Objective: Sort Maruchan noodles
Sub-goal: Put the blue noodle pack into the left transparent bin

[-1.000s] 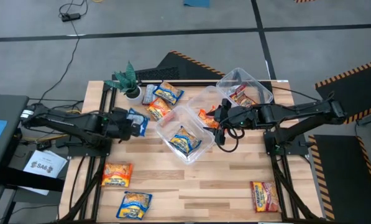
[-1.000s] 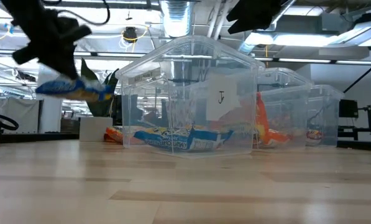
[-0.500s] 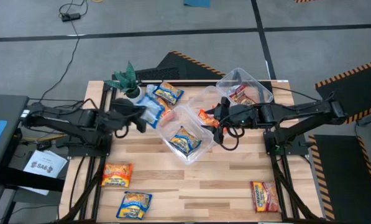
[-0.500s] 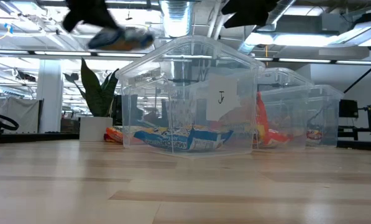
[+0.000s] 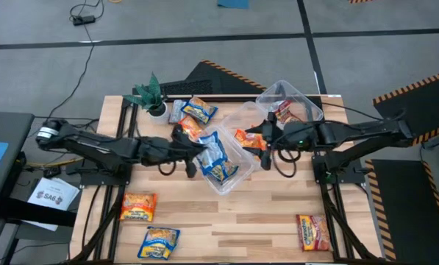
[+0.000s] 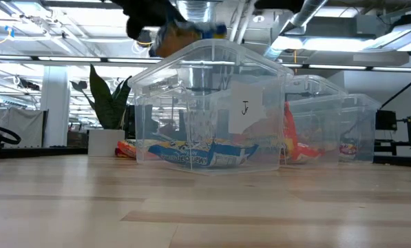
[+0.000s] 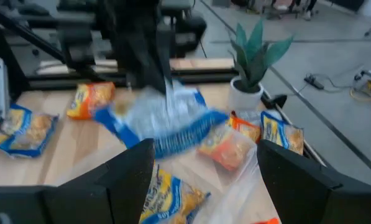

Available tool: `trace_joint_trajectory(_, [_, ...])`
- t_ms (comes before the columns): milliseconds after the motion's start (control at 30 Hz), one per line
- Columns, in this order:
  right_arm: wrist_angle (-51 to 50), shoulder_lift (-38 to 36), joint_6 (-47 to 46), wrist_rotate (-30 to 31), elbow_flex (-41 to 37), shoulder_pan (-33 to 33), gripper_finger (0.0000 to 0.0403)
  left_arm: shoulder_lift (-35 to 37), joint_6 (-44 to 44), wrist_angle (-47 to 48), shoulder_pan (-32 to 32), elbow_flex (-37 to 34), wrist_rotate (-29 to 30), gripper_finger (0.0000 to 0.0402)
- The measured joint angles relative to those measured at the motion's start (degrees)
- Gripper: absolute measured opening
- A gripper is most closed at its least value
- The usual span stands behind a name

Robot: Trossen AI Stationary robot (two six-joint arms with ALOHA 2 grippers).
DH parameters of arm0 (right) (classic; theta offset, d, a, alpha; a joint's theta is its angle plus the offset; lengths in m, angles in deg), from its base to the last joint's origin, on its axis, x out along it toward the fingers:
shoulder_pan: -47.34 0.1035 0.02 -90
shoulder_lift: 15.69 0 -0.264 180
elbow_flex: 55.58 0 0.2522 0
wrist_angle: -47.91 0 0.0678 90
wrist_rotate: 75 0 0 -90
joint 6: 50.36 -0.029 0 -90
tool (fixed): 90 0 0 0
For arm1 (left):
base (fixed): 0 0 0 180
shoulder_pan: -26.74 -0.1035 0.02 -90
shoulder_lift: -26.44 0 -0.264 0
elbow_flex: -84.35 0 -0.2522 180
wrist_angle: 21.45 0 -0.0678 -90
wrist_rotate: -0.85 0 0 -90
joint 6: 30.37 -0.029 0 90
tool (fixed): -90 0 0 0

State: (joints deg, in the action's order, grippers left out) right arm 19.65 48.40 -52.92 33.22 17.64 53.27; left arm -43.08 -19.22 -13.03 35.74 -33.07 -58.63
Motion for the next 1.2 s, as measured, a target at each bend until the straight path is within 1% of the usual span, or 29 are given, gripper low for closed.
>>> trace_joint_trajectory(133, [-0.05, -1.74, -0.35, 0.04, 0.00, 0.18, 0.0306, -3.97, -2.02, -4.52, -0.22, 0.00, 2.07, 0.0000])
trace_joint_trajectory(200, [-0.60, -2.48, -0.61, 0.04, 0.00, 0.18, 0.0306, -5.13, -2.11, -5.72, -0.85, 0.00, 1.60, 0.0000])
trace_joint_trajectory(300, [-0.71, -2.93, -0.59, 0.03, 0.00, 0.18, 0.0306, -5.82, -0.90, -6.03, -2.54, 0.20, -2.12, 0.0005])
trace_joint_trajectory(367, [-0.13, -3.05, -0.57, 0.04, 0.02, 0.16, 0.0306, -5.82, 0.49, -6.24, -3.66, 0.24, -4.88, 0.0016])
trace_joint_trajectory(467, [-0.47, -3.13, -0.55, 0.04, 0.04, 0.16, 0.0306, -5.37, 1.07, -6.11, -4.92, 0.26, -8.25, 0.0049])
trace_joint_trajectory(633, [-0.44, -3.12, -0.46, 0.04, 0.04, 0.16, 0.0306, -5.31, 1.46, -5.76, -5.97, 0.35, -10.13, 0.0127])
trace_joint_trajectory(700, [-0.44, -3.12, -0.42, 0.04, 0.04, 0.16, 0.0306, -4.62, 1.41, -5.21, -6.27, 0.35, -12.41, 0.0158])
trace_joint_trajectory(800, [-0.46, -3.12, -0.44, 0.04, 0.04, 0.08, 0.0306, -1.27, 2.04, -3.81, -6.27, 0.33, -15.95, 0.0196])
trace_joint_trajectory(867, [-0.48, -3.12, -0.45, 0.07, 0.04, 0.03, 0.0306, 1.74, 2.08, -1.99, -5.67, 0.32, -17.15, 0.0214])
trace_joint_trajectory(933, [-0.96, -3.12, -0.74, 0.07, 0.04, 0.03, 0.0306, 5.06, 1.90, -1.21, -4.35, -0.76, -16.72, 0.0226])
trace_joint_trajectory(1033, [-2.28, -3.12, -1.05, 0.07, 0.04, 0.03, 0.0306, 9.98, 0.23, -2.69, -1.16, -3.98, -13.19, 0.0233])
trace_joint_trajectory(1133, [-3.61, -3.10, -1.59, 0.09, 0.04, 0.03, 0.0306, 13.95, -1.81, -7.96, 2.42, -9.65, -8.49, 0.0233])
trace_joint_trajectory(1200, [-4.22, -3.10, -1.93, 0.04, 0.04, 0.03, 0.0306, 15.73, -3.02, -13.80, 4.05, -14.20, -7.20, 0.0232])
